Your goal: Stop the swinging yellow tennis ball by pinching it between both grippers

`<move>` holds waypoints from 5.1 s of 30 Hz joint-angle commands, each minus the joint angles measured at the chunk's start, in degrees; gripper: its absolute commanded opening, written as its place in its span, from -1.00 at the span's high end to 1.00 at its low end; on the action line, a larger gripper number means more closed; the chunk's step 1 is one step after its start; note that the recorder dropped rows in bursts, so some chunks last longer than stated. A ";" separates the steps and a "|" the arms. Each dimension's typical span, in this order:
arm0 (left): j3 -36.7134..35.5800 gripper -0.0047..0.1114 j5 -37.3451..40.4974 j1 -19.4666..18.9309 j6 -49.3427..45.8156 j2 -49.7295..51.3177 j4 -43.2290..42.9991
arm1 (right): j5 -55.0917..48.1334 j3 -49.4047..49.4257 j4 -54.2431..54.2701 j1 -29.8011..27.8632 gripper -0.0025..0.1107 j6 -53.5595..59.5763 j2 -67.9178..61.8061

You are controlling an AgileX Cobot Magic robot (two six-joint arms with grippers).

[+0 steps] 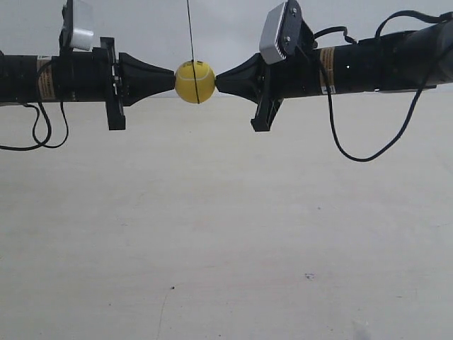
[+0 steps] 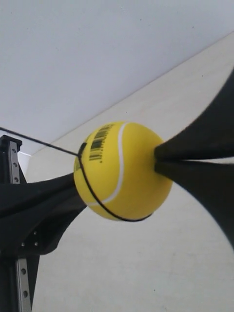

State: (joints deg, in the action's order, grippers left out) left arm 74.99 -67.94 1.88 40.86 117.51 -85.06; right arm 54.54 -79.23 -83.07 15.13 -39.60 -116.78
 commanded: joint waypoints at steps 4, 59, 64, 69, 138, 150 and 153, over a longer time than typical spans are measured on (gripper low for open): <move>0.32 0.84 -2.02 0.00 0.48 -0.02 0.03 | 2.27 -0.31 -0.17 -1.39 0.96 -0.09 0.15; 0.32 0.84 -2.02 -0.92 4.14 -0.02 -3.31 | 10.72 -0.31 1.16 -6.47 0.96 -3.46 -1.85; 0.32 0.84 -2.02 -0.92 4.35 -0.02 -3.45 | 10.11 -0.31 -0.27 -5.95 0.96 -4.72 -1.85; 0.32 0.84 -2.02 -0.92 4.52 -0.02 -3.44 | 8.55 -0.31 -1.34 -3.50 0.96 -4.72 -1.85; 0.32 0.84 -2.02 -0.92 3.51 -0.02 -2.88 | 3.55 -0.86 -0.92 -1.13 0.96 -2.97 -1.85; 0.32 0.84 2.48 -1.31 3.18 -0.02 0.00 | 0.80 -0.86 0.38 -1.25 0.96 -1.89 -1.74; 0.32 0.84 2.49 -1.44 3.39 -0.14 0.00 | 0.00 -0.86 0.62 -1.25 0.96 -1.69 -1.74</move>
State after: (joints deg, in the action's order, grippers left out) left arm 74.99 -65.97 0.61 44.28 117.51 -85.97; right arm 55.50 -79.78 -83.55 13.94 -42.06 -118.83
